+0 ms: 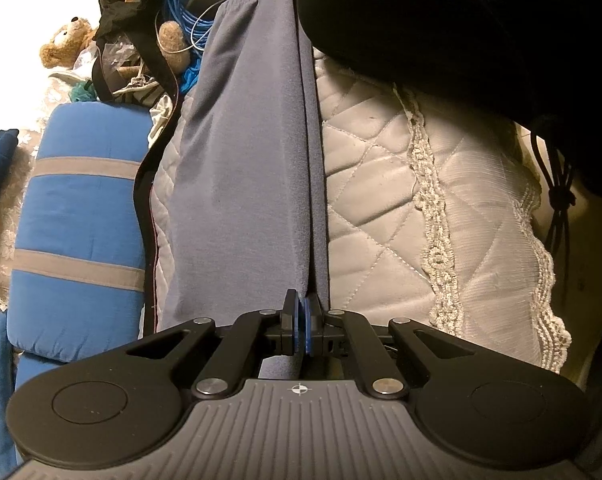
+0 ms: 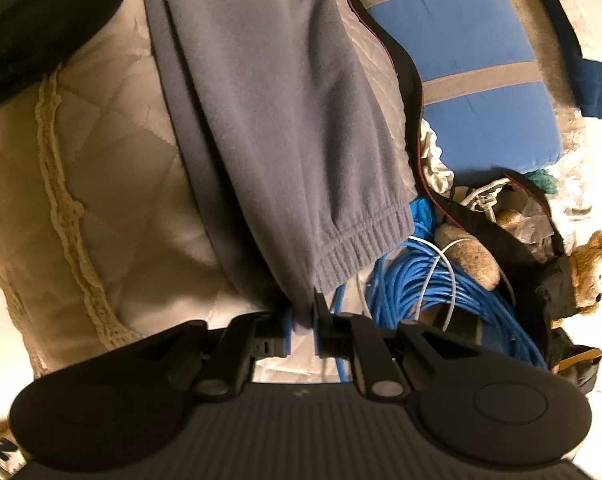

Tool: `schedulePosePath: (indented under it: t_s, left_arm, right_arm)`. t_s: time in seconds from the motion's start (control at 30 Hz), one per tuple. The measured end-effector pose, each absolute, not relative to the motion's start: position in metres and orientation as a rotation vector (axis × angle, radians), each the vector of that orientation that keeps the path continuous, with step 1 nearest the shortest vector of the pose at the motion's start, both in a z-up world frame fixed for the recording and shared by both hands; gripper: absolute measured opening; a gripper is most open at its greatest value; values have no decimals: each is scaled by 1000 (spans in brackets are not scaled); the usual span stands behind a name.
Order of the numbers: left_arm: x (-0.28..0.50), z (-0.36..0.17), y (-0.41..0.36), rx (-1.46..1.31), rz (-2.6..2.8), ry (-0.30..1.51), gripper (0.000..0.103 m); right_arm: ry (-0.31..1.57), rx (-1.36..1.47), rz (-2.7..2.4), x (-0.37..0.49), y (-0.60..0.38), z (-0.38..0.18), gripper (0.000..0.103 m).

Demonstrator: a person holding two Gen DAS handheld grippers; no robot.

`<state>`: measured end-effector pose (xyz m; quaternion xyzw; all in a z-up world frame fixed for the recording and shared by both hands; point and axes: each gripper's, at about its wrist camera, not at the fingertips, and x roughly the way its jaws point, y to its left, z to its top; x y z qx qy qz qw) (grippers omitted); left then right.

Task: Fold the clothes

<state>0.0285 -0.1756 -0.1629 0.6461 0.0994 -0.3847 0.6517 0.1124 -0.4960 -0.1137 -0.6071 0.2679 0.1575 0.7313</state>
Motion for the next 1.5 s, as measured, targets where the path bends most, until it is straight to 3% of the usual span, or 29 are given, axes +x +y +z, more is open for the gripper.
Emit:
schedulePosePath:
  t_s: [0.07,0.1,0.13,0.17,0.27,0.43,0.63,0.9,1.5]
  left_arm:
    - [29,-161,-175,1476,-866,226,7]
    - [29,-159,-174,1483,-856,225,9]
    - [30,-157,-173,1488,-844,224,17]
    - [30,-154,-171,1488,-833,217,33]
    - [33,-140,-161,1481,-818,198,60]
    - [45,-109,-134,1418,-805,225,65]
    - [66,-80,-99,1333,-760,300,65]
    - [87,-75,-48,1378,-644,383,65]
    - [113,-46,8,1031,-460,465,65]
  right_arm:
    - [590,-1329,326,110,-497,-109,44]
    - [589,-1315,323,109,-498,-105,58]
    - [589,-1299,322,106,-499,-100,74]
    - [590,-1274,328,104,-500,-94,77]
    - [595,-1201,336,97,-499,-77,83]
    - [630,-959,286,99,-483,-45,103]
    - [600,-663,345,101,-450,-6,103]
    - [518,-613,504,73,-373,4,103]
    - [328,-944,659,33,-195,-76,103]
